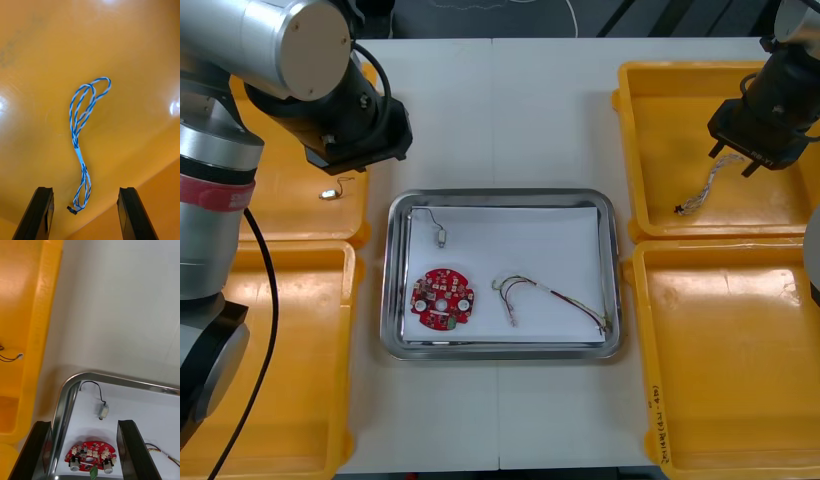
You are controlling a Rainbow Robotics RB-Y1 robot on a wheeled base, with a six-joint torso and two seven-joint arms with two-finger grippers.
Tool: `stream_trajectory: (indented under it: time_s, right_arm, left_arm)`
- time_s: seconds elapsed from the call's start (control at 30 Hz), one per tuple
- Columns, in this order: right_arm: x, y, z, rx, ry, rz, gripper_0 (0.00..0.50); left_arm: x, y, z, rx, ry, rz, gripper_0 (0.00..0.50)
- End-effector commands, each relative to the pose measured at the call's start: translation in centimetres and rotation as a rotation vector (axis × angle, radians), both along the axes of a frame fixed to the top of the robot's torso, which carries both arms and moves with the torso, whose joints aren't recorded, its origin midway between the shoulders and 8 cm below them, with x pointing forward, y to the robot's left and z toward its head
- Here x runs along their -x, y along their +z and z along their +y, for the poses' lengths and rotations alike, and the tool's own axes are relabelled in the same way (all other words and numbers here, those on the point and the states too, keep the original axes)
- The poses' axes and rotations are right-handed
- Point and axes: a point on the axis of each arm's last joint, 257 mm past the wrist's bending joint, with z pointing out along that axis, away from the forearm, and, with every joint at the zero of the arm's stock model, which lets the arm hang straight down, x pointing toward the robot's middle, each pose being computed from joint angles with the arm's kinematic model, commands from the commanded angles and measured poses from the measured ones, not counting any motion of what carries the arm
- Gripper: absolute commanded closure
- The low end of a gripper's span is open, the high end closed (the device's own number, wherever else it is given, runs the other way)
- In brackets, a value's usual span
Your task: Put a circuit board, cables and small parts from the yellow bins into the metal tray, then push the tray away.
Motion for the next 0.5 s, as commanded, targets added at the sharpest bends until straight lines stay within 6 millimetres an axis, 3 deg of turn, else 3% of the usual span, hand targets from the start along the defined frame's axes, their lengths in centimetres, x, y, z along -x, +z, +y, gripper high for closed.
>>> stream_trajectory:
  time_s: [0.03,0.5]
  right_arm:
    - [-0.6,0.9,-2.7,0.041,0.062,-0.055,0.007]
    - [-1.4,-2.5,-2.1,0.034,0.098,-0.095,0.005]
  left_arm:
    - [-0.5,2.6,4.1,-0.015,0.044,-0.055,0.000]
    - [-0.7,4.4,11.9,-0.027,0.168,-0.040,0.000]
